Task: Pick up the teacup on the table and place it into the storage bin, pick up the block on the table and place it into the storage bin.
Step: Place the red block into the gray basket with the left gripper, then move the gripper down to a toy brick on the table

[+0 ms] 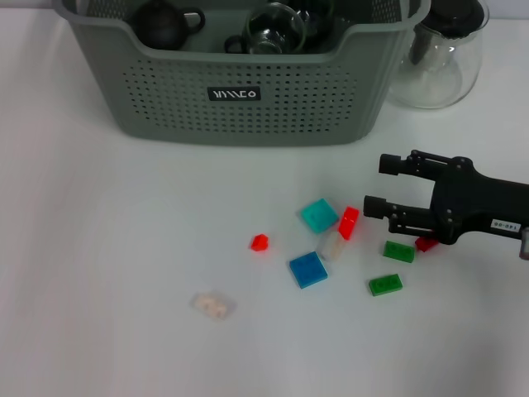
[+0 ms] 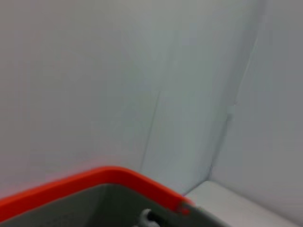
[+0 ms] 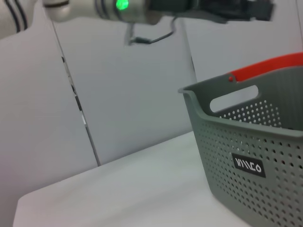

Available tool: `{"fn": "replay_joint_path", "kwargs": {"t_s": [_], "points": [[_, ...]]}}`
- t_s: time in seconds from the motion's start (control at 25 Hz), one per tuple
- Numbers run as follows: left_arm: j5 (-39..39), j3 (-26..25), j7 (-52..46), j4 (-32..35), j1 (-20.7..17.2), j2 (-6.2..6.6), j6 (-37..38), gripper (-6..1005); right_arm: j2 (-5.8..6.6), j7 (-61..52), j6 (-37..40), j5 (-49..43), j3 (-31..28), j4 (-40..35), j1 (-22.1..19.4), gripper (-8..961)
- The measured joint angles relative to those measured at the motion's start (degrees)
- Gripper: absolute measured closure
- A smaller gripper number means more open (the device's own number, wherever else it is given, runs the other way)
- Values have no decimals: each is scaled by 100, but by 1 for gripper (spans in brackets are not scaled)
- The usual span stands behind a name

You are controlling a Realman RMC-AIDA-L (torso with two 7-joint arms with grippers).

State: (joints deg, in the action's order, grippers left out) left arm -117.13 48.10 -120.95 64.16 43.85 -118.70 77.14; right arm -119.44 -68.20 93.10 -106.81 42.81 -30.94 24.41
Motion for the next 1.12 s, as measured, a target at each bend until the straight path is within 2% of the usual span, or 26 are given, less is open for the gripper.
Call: {"fn": "replay_joint_path", "kwargs": {"t_s": [0.04, 0.24, 0.28, 0.44, 0.48, 0.52, 0.56, 0.72, 0.88, 0.92, 1.12], "points": [[180, -110, 199, 75, -149, -31, 247, 848, -2, 0, -8, -3, 0, 0, 10, 158], [1185, -1046, 2127, 391, -1231, -339, 2098, 769, -17, -23, -19, -4, -2, 0, 39, 158], [1236, -1239, 2506, 370, -1439, -398, 2414, 718, -18, -40, -19, -5, -1, 0, 40, 158], [887, -1655, 4419, -216, -2198, -567, 3021, 513, -15, -94, -21, 10, -1, -2, 45, 158], [753, -1689, 4897, -439, -2380, -589, 3059, 502, -14, -114, -20, 13, -1, -10, 47, 158], [753, -1689, 4897, -439, -2380, -589, 3059, 491, -16, -136, -21, 16, -1, -19, 52, 158], [325, -1760, 5896, -1067, -2640, -604, 3064, 480, -18, -160, -20, 17, -2, -34, 55, 158], [-390, -2120, 6796, -1996, -2725, -606, 2985, 447, -27, -223, -20, 5, -1, -39, 76, 158], [-861, -2243, 7347, -2499, -2734, -607, 2720, 446, -36, -223, -24, -7, -1, -14, 81, 158], [-1153, -2252, 7705, -2873, -2714, -609, 2368, 446, -38, -222, -24, -7, -2, -14, 80, 158], [-1344, -2249, 7925, -3157, -2644, -601, 1854, 445, -38, -228, -28, -7, 2, -11, 55, 158]]}}
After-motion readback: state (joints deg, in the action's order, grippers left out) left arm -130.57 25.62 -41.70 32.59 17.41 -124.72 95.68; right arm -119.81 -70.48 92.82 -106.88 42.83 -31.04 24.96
